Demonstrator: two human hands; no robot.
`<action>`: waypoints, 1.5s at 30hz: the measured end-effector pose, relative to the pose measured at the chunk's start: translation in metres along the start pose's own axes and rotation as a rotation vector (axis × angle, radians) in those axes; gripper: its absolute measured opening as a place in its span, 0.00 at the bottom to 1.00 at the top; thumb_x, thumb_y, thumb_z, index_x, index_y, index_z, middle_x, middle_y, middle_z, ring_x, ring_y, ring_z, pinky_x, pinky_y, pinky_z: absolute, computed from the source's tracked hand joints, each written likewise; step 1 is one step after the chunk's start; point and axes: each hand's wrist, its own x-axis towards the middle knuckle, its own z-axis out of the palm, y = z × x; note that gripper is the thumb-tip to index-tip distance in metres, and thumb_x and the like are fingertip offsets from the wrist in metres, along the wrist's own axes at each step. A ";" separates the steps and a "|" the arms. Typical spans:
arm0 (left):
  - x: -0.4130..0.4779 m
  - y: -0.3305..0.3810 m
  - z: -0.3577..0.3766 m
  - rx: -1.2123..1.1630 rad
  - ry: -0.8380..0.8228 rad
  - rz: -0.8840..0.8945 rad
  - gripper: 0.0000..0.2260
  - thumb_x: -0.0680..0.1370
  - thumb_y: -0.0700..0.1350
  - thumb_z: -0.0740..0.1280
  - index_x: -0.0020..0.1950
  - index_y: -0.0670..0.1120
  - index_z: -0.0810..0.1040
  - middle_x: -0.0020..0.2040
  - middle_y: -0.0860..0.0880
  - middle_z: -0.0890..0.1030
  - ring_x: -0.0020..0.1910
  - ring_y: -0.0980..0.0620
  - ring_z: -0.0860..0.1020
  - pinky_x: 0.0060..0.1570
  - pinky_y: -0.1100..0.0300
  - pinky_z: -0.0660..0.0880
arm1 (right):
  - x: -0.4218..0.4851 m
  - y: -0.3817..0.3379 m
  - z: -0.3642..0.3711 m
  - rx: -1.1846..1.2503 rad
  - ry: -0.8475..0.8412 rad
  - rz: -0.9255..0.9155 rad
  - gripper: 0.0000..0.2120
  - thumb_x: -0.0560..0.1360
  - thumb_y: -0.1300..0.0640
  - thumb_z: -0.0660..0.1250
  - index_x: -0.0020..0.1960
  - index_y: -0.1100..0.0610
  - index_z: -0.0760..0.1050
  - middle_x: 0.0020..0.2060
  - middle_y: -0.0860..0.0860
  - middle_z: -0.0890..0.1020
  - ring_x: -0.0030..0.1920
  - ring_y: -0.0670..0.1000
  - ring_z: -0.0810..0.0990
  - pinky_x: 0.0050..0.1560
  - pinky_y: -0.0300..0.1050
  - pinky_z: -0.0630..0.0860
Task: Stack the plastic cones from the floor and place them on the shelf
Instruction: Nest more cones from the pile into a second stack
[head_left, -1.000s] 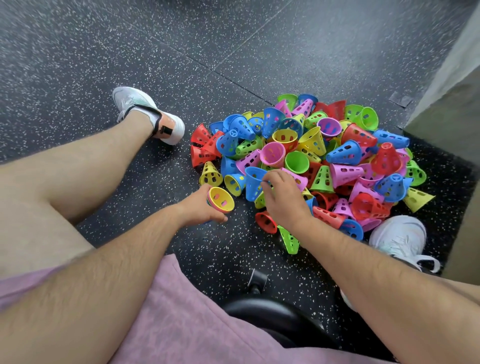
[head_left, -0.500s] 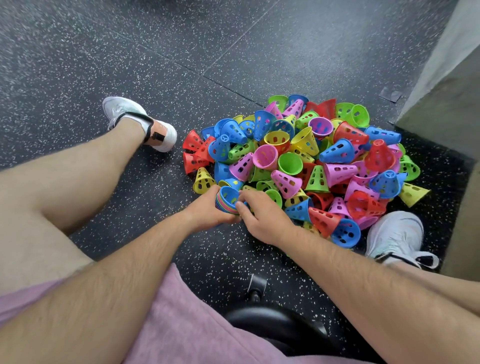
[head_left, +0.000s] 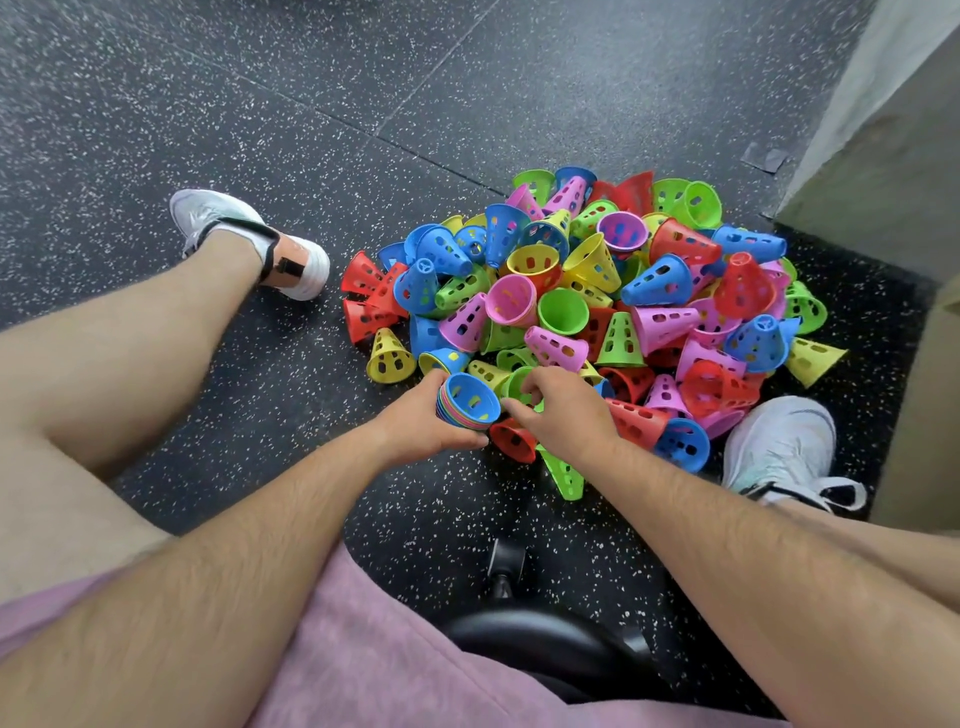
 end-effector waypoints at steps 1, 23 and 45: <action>0.001 0.000 0.001 0.001 0.000 -0.001 0.30 0.68 0.46 0.84 0.64 0.49 0.71 0.49 0.55 0.82 0.40 0.64 0.80 0.40 0.66 0.75 | 0.001 0.000 0.002 -0.025 -0.006 -0.005 0.14 0.75 0.40 0.68 0.49 0.51 0.77 0.44 0.45 0.78 0.47 0.49 0.76 0.46 0.49 0.76; 0.003 -0.020 -0.010 -0.027 0.085 -0.075 0.33 0.68 0.45 0.84 0.65 0.50 0.68 0.54 0.53 0.82 0.50 0.58 0.81 0.44 0.67 0.75 | 0.022 -0.022 0.009 0.024 0.354 -0.420 0.11 0.82 0.54 0.60 0.51 0.59 0.77 0.43 0.54 0.76 0.45 0.58 0.72 0.47 0.56 0.72; -0.010 -0.050 -0.061 -0.093 0.352 -0.333 0.30 0.69 0.46 0.80 0.63 0.46 0.66 0.51 0.49 0.80 0.50 0.46 0.81 0.54 0.51 0.78 | 0.081 -0.110 0.052 0.061 -0.090 -0.350 0.18 0.80 0.53 0.52 0.54 0.57 0.80 0.53 0.50 0.79 0.57 0.54 0.74 0.61 0.53 0.70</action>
